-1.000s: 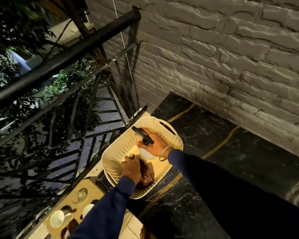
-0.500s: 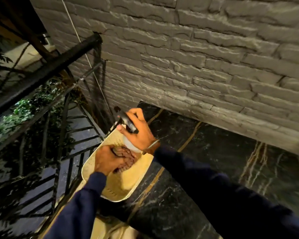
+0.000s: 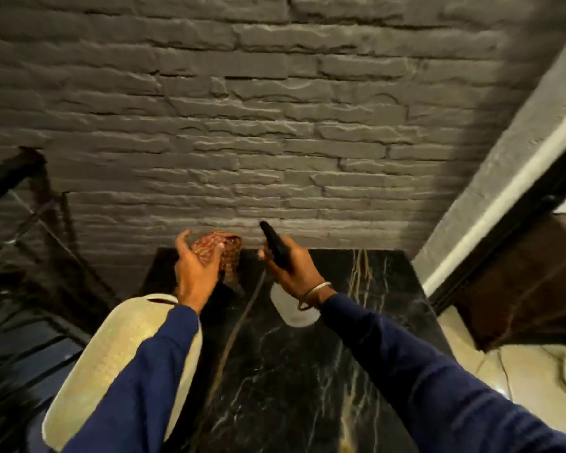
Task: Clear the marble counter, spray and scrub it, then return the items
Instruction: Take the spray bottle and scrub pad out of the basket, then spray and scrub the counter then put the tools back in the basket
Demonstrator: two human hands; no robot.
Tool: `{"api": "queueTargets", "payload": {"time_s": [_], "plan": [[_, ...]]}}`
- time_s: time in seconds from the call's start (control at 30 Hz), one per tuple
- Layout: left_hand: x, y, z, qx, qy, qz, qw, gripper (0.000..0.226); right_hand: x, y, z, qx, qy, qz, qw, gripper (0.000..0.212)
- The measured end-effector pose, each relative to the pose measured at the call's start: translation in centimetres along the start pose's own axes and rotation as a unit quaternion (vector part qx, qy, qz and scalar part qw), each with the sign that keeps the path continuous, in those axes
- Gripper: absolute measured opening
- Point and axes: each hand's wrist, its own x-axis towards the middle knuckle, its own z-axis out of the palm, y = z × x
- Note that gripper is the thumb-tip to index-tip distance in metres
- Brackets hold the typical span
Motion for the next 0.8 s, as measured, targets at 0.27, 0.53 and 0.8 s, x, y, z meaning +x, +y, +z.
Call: {"api": "queueTargets", "payload": {"time_s": [0.27,0.53,0.8], "plan": [[-0.9,-3.5,14.6,0.186,-0.163,-0.013,0.969,0.045,-5.6,10.9,-5.9,-0.128,-0.013,0.145,0.981,0.048],[0.1,-9.9,23.2,0.263,-0.177,-0.036,0.948,0.044,-4.6,18.7,-6.4,-0.063,-0.024,0.170,0.983,0.053],[2.5,-13.2,27.4,0.378,-0.105,-0.005,0.920,0.055,-3.0,24.0,-6.6,-0.047,-0.029,0.216,0.975,0.072]]}}
